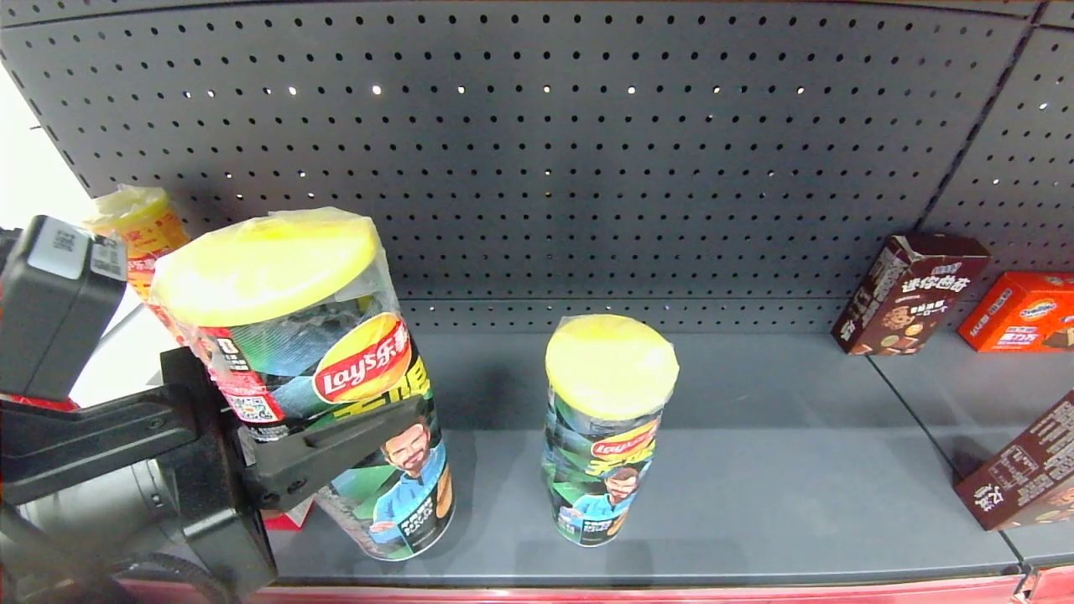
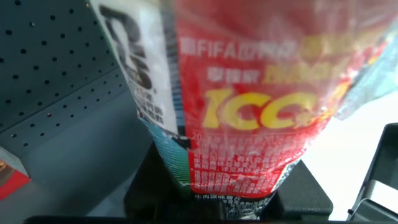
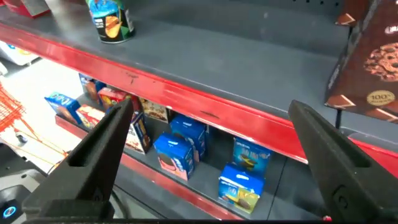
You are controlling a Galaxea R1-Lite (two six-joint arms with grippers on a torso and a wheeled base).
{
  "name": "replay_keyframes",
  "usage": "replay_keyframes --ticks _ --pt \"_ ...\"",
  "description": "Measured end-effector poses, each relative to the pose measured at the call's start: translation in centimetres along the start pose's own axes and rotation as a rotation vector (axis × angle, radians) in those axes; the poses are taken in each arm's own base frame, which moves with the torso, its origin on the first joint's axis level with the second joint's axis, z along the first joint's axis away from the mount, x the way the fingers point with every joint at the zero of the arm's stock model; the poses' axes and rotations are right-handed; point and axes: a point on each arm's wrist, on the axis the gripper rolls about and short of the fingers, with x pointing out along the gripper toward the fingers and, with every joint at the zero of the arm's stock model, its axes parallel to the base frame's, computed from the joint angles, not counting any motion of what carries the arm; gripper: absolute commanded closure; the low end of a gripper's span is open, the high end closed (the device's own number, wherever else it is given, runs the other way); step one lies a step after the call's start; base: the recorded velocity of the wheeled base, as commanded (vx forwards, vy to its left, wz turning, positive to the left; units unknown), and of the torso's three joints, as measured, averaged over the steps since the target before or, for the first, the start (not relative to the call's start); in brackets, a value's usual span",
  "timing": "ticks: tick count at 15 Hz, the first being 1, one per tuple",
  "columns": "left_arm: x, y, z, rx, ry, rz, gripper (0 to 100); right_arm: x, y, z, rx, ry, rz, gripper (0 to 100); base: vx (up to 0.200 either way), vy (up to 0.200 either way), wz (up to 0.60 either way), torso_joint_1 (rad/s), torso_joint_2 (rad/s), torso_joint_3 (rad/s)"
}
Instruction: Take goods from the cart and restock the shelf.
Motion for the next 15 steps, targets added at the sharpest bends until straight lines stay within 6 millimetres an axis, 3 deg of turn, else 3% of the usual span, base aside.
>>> replay_keyframes --ticks 11,15 --pt "-0.77 -0.18 0.33 0.003 -0.023 0.000 100 0.04 -0.01 -0.14 0.034 0.005 0.003 0 0.000 0.000 0.00 0.000 0.00 0.000" --pt "0.21 0.15 0.70 0.002 -0.022 -0.012 100 0.17 -0.03 -0.68 0.044 0.025 0.027 0 0.000 0.000 0.00 0.000 0.00 0.000"
